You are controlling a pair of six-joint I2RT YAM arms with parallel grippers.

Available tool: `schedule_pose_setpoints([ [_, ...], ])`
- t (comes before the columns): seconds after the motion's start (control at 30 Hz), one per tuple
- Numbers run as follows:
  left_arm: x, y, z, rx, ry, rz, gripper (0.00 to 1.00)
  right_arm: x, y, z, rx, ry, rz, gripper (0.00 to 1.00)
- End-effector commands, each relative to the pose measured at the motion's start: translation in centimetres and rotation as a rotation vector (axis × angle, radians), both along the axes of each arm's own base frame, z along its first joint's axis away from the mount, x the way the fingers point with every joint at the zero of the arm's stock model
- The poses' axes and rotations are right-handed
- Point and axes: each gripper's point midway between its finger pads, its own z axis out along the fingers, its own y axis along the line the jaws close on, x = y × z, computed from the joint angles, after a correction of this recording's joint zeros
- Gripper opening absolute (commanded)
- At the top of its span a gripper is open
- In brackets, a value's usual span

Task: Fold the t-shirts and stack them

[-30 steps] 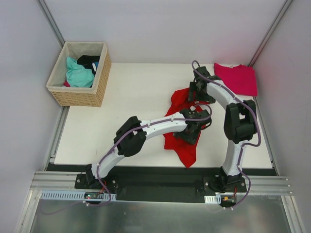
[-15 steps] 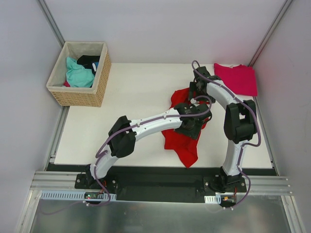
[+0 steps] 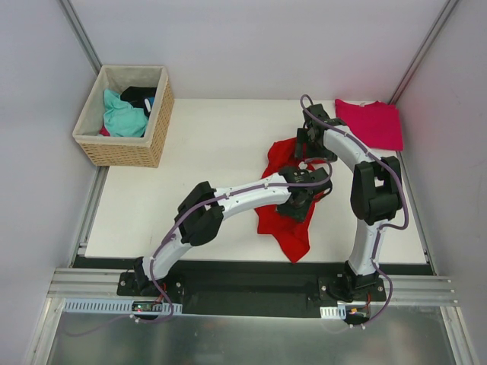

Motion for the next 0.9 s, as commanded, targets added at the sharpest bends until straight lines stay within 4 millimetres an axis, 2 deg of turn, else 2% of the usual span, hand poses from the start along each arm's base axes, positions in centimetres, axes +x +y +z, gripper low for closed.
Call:
schedule_pose_setpoints([
  [0.0,0.3,-0.6,0.2,-0.015,0.002,0.02,0.46,0.2,-0.2,1.8,0.012,-0.048,-0.011,0.96],
  [0.47,-0.6,-2.4,0.2,-0.077,0.049,-0.009,0.41,0.2,-0.1,1.4,0.014,-0.04,-0.01,0.96],
  [0.87,-0.5,-1.6,-1.4,-0.03,0.047,0.009,0.39,0.1,0.1,0.9,0.017,-0.027,-0.009,0.96],
])
